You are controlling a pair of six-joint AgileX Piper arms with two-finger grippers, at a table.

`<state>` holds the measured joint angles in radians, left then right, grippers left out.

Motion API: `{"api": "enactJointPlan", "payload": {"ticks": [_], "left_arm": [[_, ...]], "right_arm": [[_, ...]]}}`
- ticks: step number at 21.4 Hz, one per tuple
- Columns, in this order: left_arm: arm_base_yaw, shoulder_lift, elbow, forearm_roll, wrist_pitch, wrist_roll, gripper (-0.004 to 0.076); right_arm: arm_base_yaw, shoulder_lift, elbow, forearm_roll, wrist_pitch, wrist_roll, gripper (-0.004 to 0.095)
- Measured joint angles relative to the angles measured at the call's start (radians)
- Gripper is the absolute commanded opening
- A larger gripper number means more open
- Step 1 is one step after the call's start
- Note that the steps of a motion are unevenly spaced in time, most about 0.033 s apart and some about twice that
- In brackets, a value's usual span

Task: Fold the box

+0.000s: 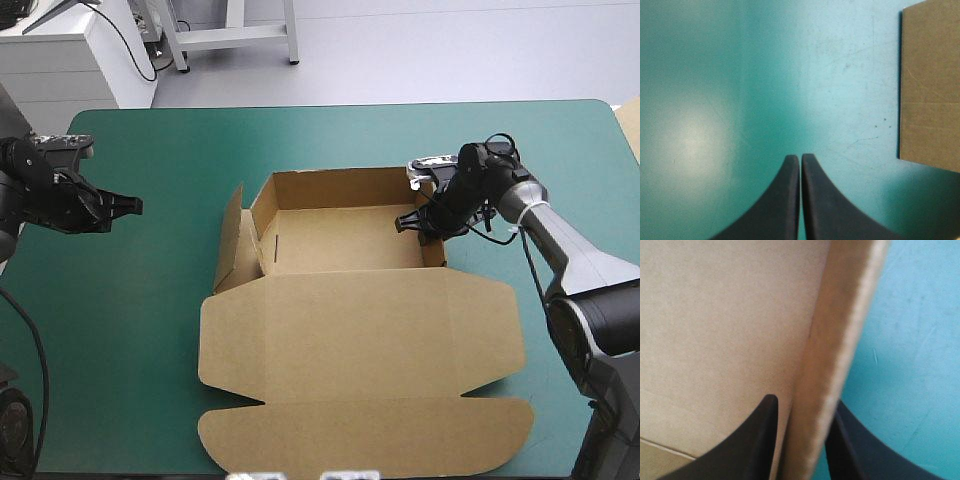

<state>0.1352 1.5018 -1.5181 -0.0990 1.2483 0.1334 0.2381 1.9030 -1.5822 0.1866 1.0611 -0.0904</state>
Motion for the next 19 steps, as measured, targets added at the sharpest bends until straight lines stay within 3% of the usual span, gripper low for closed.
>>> {"api": "enactJointPlan", "payload": {"ticks": [3, 10, 19], "left_arm": [[0.0, 0.0, 0.0, -0.002, 0.0, 0.0, -0.0008], [0.0, 0.0, 0.0, -0.114, -0.033, 0.004, -0.0008], [0.0, 0.0, 0.0, -0.208, -0.036, 0.044, -0.0008]], "right_arm": [[0.0, -0.036, 0.0, 0.044, -0.027, 0.007, -0.0021], [-0.005, -0.23, 0.0, 0.016, -0.035, 0.011, -0.0021], [-0.117, -0.355, 0.0, 0.015, 0.035, -0.002, -0.0021]]}}
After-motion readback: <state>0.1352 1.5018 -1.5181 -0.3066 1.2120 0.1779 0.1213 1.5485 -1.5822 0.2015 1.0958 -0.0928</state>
